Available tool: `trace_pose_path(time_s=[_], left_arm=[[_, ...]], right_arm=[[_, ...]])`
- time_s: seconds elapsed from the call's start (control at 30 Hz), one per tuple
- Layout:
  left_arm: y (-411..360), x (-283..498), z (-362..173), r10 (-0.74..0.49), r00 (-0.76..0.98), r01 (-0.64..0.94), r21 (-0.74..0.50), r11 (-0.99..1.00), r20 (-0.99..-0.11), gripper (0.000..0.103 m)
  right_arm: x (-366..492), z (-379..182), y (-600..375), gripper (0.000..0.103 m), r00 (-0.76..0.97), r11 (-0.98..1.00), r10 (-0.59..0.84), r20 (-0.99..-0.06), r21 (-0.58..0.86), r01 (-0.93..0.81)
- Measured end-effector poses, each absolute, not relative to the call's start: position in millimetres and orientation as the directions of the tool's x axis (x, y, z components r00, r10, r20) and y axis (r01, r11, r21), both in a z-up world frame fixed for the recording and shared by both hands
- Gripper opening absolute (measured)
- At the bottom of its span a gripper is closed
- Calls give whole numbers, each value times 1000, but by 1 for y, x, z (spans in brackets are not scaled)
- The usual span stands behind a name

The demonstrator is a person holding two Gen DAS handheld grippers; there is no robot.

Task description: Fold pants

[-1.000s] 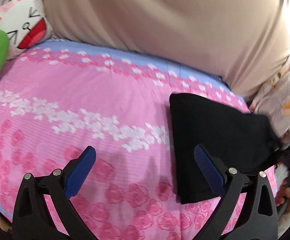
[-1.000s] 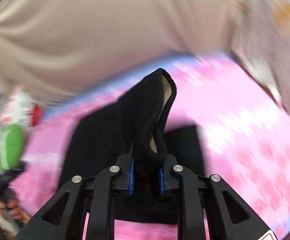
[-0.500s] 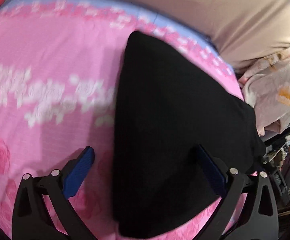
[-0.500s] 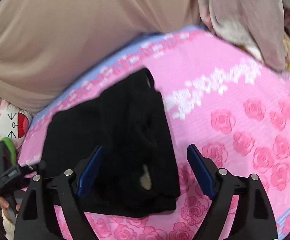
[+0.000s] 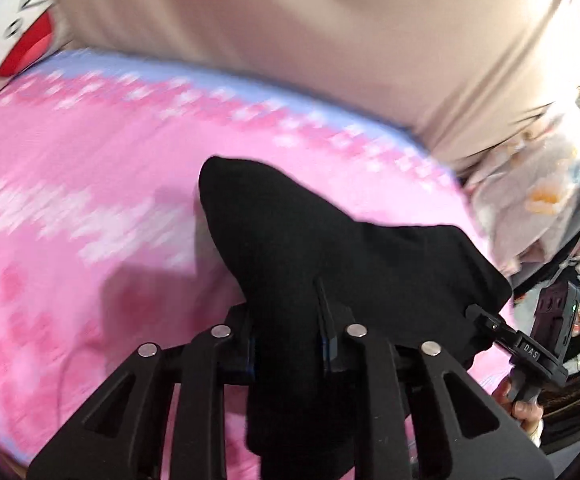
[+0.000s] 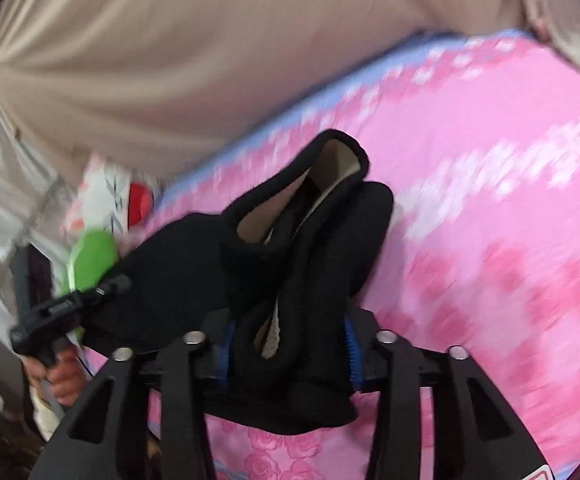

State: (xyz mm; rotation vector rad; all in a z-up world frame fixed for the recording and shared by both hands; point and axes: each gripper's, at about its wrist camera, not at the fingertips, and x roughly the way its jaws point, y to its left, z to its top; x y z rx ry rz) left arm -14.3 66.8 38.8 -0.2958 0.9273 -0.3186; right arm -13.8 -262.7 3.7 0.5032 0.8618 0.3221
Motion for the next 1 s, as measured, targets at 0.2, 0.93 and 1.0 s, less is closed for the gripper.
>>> trace_pose_path(time_s=[0.2, 0.93, 1.0], left_arm=[[75, -43, 15, -232, 589, 65, -240, 968, -774, 38], [26, -23, 2, -32, 652, 30, -16, 999, -758, 86], [27, -27, 7, -35, 654, 31, -20, 999, -756, 85]], right_arm=[[-32, 7, -266, 66, 637, 884, 348, -688, 467, 21], [55, 12, -269, 13, 623, 962, 166, -764, 264, 68], [29, 25, -280, 29, 667, 927, 237, -707, 370, 62]])
